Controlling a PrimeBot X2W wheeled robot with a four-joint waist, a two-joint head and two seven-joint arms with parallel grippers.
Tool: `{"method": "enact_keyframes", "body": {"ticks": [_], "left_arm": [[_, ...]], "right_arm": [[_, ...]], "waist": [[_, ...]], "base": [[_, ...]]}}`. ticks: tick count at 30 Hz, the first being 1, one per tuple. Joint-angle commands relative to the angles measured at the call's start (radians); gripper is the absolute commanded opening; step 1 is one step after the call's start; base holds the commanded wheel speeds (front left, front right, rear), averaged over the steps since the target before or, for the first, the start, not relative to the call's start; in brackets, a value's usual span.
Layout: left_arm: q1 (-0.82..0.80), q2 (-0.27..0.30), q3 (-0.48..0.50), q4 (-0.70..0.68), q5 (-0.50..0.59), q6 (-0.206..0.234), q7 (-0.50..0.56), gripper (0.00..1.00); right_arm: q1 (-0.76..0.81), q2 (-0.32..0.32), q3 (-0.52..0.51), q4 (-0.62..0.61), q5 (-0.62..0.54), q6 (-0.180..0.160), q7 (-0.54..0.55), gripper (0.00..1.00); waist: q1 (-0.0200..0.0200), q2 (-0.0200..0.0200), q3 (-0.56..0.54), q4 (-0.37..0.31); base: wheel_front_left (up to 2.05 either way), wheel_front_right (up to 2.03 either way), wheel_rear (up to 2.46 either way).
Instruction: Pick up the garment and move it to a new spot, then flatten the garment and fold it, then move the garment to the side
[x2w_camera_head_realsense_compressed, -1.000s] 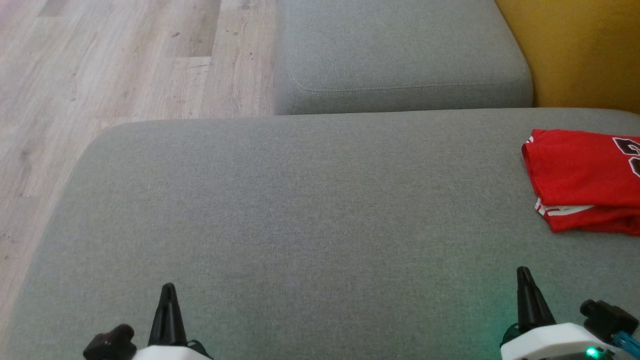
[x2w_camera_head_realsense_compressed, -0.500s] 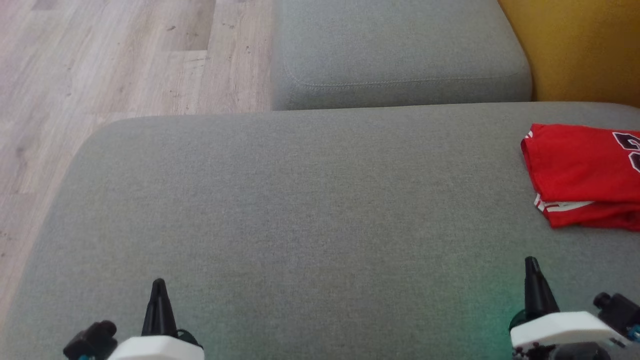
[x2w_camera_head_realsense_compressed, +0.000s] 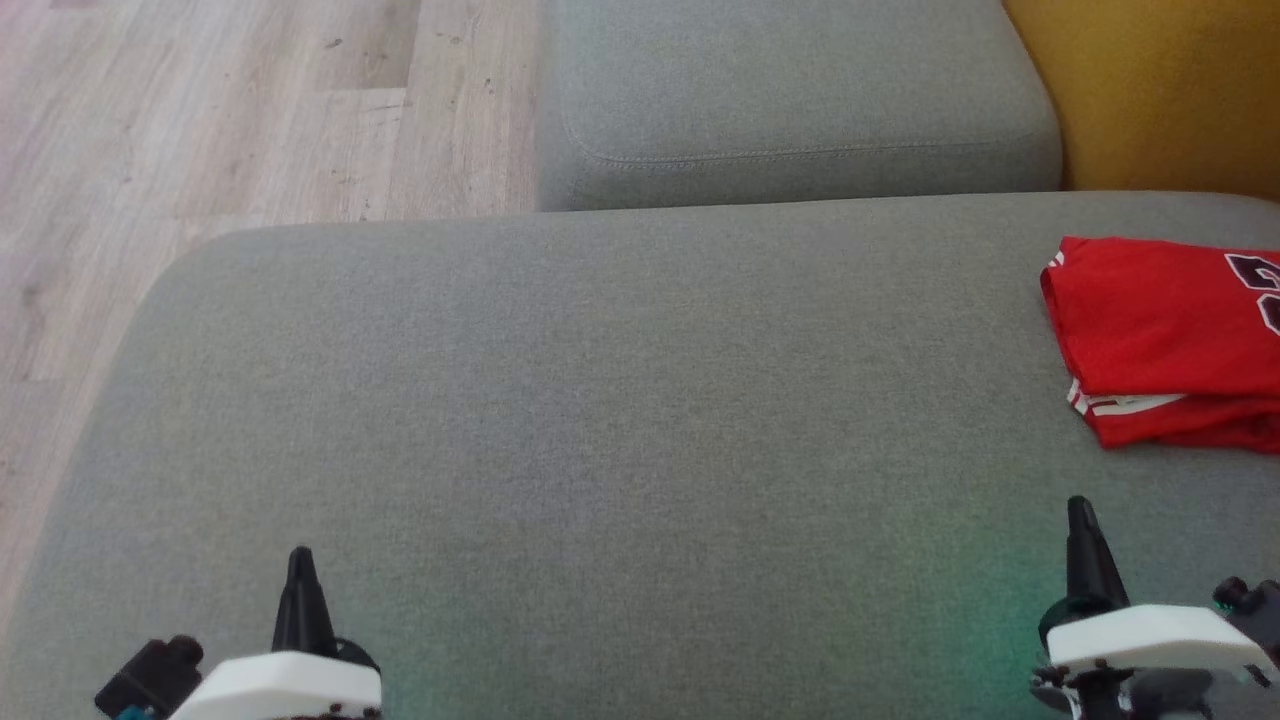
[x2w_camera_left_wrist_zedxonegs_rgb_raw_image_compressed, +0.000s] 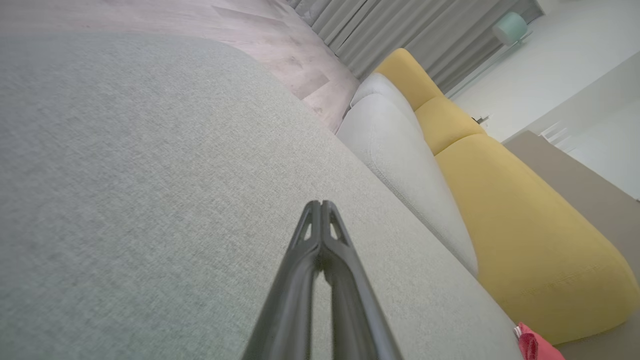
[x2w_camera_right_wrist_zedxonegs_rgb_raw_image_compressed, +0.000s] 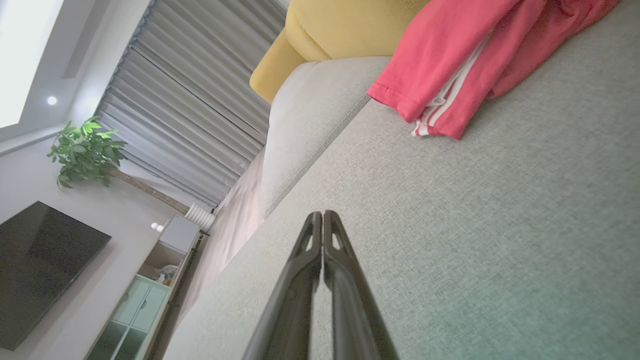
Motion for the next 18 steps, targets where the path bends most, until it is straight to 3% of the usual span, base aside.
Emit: {"method": "enact_keyframes", "body": {"ticks": [1, 18], "left_arm": [[-0.064, 0.0, 0.033, -0.034, -0.034, -0.014, 0.007, 0.0], [-0.091, -0.001, 0.072, -0.033, -0.225, -0.043, 0.054, 0.0]], "right_arm": [[-0.059, -0.004, 0.003, -0.039, 0.036, 0.004, 0.008, 0.0], [-0.086, -0.005, -0.017, -0.05, 0.229, 0.005, 0.054, 0.0]], "waist": [[-0.0001, 0.0, 0.002, -0.001], [-0.0001, 0.0, 0.02, -0.009]], "base": [[0.0, 0.0, 0.0], [0.0, 0.0, 0.0]]}}
